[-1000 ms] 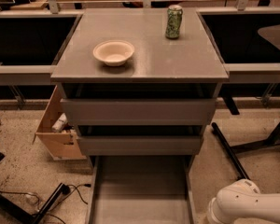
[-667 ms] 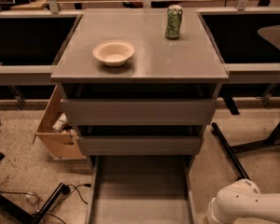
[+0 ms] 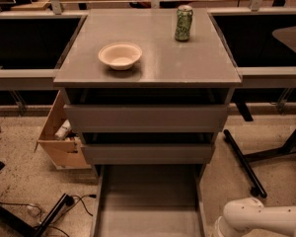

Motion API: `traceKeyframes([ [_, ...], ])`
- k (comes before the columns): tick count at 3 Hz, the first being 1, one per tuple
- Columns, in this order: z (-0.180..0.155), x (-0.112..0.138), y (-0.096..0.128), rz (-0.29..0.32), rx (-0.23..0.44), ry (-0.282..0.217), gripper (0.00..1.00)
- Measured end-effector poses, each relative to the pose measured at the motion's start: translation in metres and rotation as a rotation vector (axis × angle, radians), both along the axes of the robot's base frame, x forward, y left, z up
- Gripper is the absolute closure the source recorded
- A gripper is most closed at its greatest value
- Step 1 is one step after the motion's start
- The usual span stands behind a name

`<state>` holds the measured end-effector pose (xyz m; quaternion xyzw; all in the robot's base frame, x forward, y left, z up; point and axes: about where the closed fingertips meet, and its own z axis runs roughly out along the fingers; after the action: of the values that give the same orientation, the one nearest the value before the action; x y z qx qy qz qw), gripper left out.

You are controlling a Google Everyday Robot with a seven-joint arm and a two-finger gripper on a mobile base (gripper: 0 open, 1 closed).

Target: Close bottom drawer

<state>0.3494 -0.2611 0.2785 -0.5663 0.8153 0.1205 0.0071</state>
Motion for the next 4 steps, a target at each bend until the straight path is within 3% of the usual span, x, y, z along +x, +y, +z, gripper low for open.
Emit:
traceKeyframes([
  [1,-0.067,-0.018,0.008,-0.017,0.072,0.044,1.0],
  [2,-0.107,-0.031,0.017,-0.021,0.124,0.011,1.0],
  [4,-0.131,-0.027,0.072,0.055,0.253,-0.205,1.0],
])
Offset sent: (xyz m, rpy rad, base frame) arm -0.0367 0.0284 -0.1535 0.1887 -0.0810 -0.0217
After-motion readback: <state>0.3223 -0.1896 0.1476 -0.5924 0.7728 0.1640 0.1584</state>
